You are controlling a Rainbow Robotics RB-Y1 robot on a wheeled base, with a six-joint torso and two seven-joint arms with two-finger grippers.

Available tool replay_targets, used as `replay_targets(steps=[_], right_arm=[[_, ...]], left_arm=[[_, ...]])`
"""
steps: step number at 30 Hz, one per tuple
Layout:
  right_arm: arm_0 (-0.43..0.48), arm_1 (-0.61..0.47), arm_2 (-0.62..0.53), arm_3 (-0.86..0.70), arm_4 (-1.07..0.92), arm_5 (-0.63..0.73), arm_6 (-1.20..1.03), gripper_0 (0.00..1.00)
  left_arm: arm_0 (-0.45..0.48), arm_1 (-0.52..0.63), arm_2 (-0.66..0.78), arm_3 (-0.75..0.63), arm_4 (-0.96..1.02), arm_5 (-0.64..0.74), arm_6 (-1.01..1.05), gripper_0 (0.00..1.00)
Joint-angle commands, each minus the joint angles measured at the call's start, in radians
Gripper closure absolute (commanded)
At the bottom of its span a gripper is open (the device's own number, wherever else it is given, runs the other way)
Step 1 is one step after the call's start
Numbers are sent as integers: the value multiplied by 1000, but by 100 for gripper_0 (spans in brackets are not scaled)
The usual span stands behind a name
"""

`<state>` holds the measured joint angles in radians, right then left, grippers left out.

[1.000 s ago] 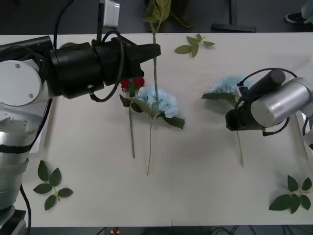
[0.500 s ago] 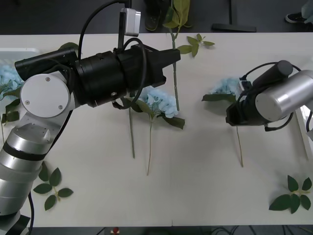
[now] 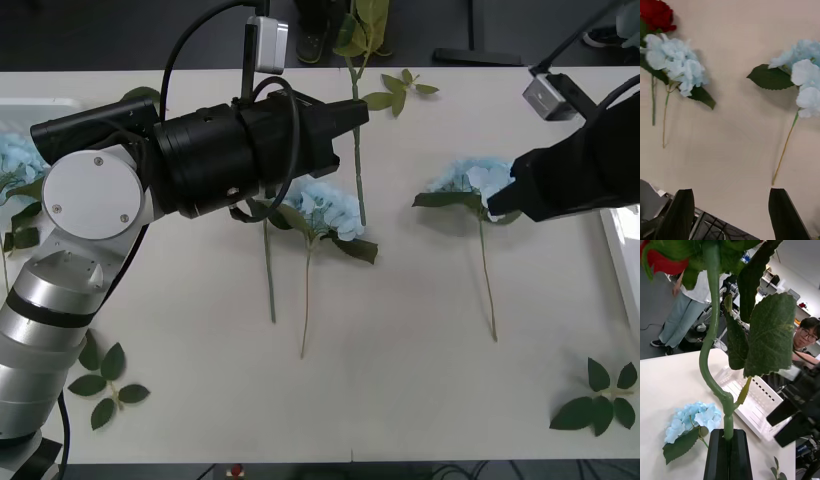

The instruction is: Place the red flowers into the right box and the blue flowers into the left box. If a person shows an open palm, hand one flower to the person first, then continue sorting.

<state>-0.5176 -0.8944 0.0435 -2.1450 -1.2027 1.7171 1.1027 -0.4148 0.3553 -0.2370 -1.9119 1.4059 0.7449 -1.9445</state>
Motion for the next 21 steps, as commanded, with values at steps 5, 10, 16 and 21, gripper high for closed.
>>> replay_targets(steps=[5, 10, 16, 21], right_arm=[[87, 5, -37, -159, -101, -185, 138, 43], [159, 94, -7, -165, -78, -350, 206, 43], [160, 152, 26, -144, -43, -392, 221, 43], [160, 209, 61, -124, 15, -478, 223, 43]], left_arm=[[-42, 13, 10, -16, 1, -10, 35, 100], [-42, 13, 10, -16, 2, -15, 38, 100], [-45, 13, 10, -16, 4, -15, 41, 100], [-44, 13, 10, -15, 7, -15, 42, 100]])
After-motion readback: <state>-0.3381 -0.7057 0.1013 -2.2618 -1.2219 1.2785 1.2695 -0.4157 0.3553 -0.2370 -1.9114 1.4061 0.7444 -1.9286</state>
